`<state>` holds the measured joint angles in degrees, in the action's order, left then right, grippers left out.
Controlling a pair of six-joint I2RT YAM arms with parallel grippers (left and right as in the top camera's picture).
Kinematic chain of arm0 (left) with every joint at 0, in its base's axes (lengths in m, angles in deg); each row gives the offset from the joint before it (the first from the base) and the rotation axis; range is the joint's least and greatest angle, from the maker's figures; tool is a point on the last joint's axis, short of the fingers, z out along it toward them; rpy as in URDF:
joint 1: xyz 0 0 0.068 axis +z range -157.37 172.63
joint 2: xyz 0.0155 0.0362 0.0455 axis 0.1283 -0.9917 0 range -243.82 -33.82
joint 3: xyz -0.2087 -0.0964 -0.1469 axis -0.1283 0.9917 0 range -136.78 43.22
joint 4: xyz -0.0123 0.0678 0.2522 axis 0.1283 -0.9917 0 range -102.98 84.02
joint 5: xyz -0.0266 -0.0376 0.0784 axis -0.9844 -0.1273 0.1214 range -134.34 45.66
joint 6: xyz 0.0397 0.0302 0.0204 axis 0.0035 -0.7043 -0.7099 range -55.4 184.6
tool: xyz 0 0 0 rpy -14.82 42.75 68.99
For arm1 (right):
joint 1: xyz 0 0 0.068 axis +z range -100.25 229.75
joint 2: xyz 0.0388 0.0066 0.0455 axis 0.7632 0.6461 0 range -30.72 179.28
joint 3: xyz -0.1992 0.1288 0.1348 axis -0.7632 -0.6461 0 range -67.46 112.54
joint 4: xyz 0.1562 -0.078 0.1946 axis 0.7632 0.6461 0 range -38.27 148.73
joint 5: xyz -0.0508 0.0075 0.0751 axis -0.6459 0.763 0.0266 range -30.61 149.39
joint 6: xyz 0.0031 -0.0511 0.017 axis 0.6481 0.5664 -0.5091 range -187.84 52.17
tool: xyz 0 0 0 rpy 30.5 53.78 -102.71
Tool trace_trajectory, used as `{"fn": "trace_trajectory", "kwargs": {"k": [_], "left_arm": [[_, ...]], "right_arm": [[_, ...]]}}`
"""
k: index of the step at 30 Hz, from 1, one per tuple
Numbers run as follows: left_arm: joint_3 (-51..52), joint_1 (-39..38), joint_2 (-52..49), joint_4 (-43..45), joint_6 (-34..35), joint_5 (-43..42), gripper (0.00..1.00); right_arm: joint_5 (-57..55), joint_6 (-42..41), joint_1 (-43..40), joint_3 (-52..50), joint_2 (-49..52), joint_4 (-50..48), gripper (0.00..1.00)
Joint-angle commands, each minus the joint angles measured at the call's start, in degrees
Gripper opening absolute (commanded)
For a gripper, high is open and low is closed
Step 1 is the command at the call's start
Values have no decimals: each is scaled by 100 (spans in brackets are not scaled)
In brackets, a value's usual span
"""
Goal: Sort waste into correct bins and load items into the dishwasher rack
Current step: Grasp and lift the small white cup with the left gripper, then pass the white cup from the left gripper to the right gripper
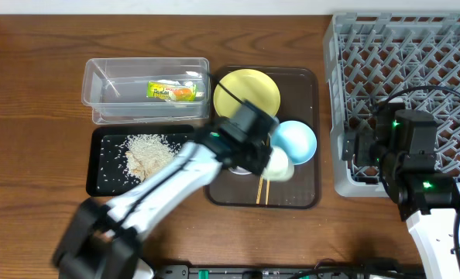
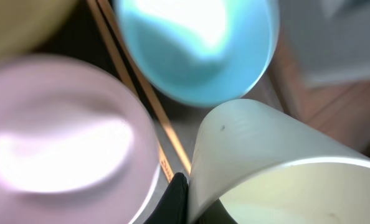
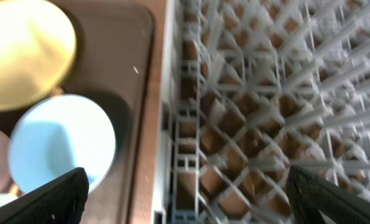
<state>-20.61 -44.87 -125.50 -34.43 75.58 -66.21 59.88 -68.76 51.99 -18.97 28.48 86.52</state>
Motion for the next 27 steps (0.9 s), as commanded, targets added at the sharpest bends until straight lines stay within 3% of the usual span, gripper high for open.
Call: {"fn": "trace_trajectory", "kwargs": {"k": [1, 4, 8, 14, 20, 27], "left_arm": [[-70, 614, 555, 212, 249, -868, 6], [-70, 1318, 682, 798, 855, -1578, 6], [-70, 2087, 470, 1980, 2194, -3082, 7], [-68, 2411, -146, 3473, 3915, -5038, 7], [-55, 2179, -544, 3499, 4081, -5934, 7], [-52, 1912, -605, 3499, 4081, -6002, 7]], "right_arm": [[761, -72, 83, 90, 7, -225, 99], [1805, 7, 83, 90, 35, -472, 99], [3519, 503, 83, 90, 232, -632, 99], [5576, 1102, 83, 90, 916, -986, 99], [7114, 1174, 83, 90, 1685, -2035, 99], [7385, 1038, 83, 90, 2039, -2997, 93]]}}
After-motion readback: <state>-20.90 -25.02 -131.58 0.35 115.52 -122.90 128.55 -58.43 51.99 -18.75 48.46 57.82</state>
